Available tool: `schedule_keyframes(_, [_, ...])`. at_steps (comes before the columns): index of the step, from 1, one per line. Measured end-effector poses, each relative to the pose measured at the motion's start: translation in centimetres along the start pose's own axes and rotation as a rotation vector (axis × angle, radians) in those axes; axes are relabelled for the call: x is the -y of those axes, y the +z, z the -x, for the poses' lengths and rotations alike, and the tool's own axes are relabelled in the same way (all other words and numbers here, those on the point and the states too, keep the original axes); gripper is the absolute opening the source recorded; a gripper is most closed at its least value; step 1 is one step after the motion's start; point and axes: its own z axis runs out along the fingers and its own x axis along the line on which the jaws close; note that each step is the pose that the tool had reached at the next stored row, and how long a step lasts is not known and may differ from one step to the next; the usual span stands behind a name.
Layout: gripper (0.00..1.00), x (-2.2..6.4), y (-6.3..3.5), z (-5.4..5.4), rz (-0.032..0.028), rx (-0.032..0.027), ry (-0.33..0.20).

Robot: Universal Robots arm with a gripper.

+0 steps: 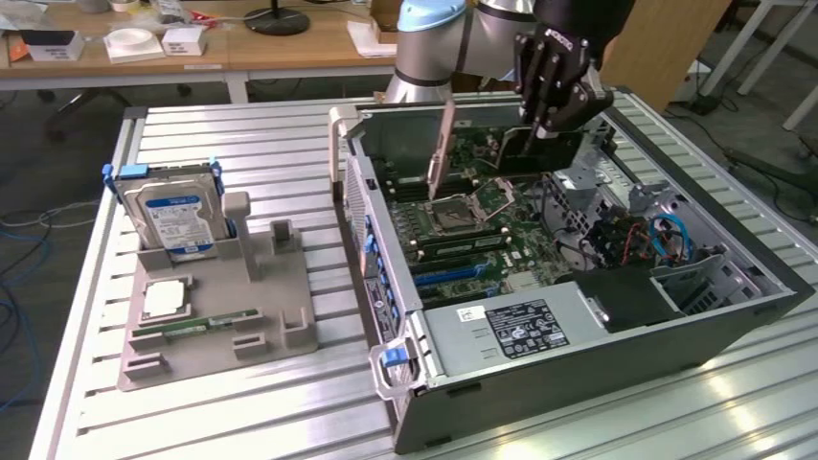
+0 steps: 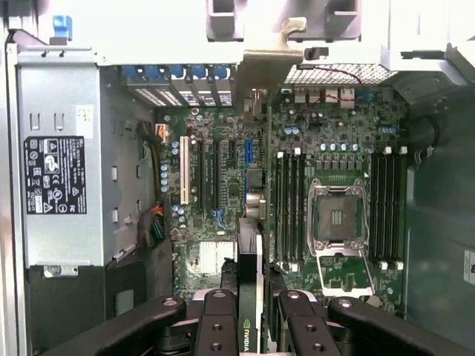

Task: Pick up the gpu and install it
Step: 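Insert the gpu into the slot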

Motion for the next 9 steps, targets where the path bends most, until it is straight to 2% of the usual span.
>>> schedule_keyframes(9, [0.26,-0.06,0.02,-0.06,-0.0016,-0.0010,-0.089])
